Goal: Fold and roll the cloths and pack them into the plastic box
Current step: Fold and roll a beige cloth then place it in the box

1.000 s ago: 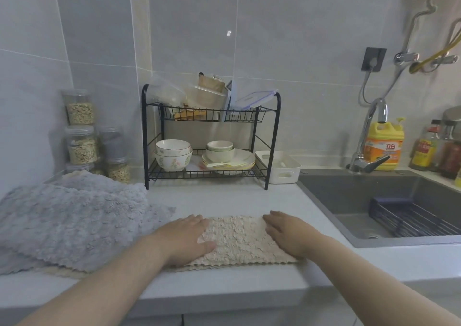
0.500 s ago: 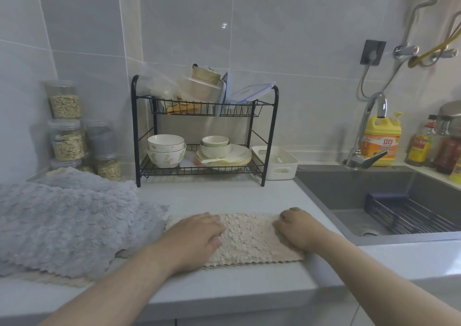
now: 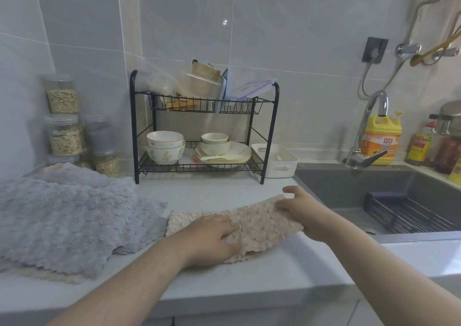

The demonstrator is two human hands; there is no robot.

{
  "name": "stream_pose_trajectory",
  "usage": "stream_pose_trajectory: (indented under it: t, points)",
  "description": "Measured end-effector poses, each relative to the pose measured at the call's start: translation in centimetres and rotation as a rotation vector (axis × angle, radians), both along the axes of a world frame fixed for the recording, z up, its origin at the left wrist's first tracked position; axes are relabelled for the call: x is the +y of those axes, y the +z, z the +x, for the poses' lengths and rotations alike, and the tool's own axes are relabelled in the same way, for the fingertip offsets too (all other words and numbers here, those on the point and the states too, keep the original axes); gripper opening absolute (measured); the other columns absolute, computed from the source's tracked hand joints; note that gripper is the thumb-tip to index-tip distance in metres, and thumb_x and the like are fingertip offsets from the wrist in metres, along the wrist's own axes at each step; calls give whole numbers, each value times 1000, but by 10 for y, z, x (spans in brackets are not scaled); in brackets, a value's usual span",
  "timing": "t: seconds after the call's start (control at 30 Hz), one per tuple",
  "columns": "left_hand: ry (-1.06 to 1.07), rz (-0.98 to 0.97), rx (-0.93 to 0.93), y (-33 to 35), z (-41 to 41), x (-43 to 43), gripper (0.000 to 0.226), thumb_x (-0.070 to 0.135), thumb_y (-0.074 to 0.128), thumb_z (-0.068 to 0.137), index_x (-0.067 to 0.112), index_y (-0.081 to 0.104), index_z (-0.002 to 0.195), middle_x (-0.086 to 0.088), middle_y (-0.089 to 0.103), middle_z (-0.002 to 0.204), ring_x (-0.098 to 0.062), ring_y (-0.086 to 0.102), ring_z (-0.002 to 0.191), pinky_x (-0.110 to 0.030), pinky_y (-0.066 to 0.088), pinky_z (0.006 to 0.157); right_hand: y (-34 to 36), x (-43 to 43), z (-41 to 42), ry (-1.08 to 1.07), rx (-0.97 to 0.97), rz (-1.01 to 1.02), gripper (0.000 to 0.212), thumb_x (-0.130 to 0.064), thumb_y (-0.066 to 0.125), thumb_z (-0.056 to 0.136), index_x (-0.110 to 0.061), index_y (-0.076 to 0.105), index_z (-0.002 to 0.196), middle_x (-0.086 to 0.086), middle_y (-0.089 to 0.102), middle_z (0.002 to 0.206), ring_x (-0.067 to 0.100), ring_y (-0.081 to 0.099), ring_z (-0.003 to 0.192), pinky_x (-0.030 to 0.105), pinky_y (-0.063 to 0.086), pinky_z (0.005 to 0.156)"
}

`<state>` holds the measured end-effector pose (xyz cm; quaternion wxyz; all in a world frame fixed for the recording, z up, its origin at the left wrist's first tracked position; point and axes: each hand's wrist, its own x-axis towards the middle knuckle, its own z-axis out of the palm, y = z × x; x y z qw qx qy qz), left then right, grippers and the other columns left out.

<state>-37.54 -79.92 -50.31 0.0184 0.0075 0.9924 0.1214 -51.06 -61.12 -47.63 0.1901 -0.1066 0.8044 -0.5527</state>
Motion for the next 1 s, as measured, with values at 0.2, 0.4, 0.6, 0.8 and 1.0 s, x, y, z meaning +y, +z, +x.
stream_pose_trajectory:
  t: [0.2, 0.4, 0.6, 0.8, 1.0]
  points:
    - [448, 1362, 24, 40, -33, 23, 48, 52, 47, 93, 7, 56, 107, -8, 62, 91, -23, 64, 72, -32, 54, 70, 25, -26, 26, 72, 24, -178, 53, -10, 58, 90, -22, 38, 138, 14, 62, 104, 22, 61, 66, 26, 50, 51]
    - [555, 1509, -8, 45, -39, 22, 18, 13, 59, 83, 0, 63, 96, -24, 65, 88, -33, 65, 74, -40, 54, 69, 23, -36, 45, 186, -48, -553, 41, -11, 55, 91, -19, 44, 129, 16, 63, 106, 29, 62, 76, 37, 52, 69]
    - [694, 1431, 132, 44, -38, 9, 19, -11, 45, 82, -6, 55, 98, -30, 58, 93, -37, 63, 65, -41, 57, 53, -34, -18, 74, 259, 494, 110, 68, -53, 64, 71, -41, 35, 131, -10, 44, 119, 10, 49, 90, 21, 41, 80]
    - [656, 1385, 132, 48, -35, 11, 24, -12, 47, 74, -9, 58, 95, -29, 61, 95, -42, 65, 84, -60, 50, 87, -51, -42, 75, 220, 741, 245, 63, -17, 52, 82, -30, 31, 140, -1, 44, 117, 18, 45, 113, 22, 33, 79]
    - [689, 1246, 68, 44, -13, -20, 35, 19, 70, 66, 1, 64, 95, -19, 71, 85, -31, 71, 72, -44, 59, 72, -51, -41, 86, 384, 852, 487, 69, -24, 45, 87, -32, 15, 149, -3, 26, 140, 24, 48, 119, 32, 44, 94]
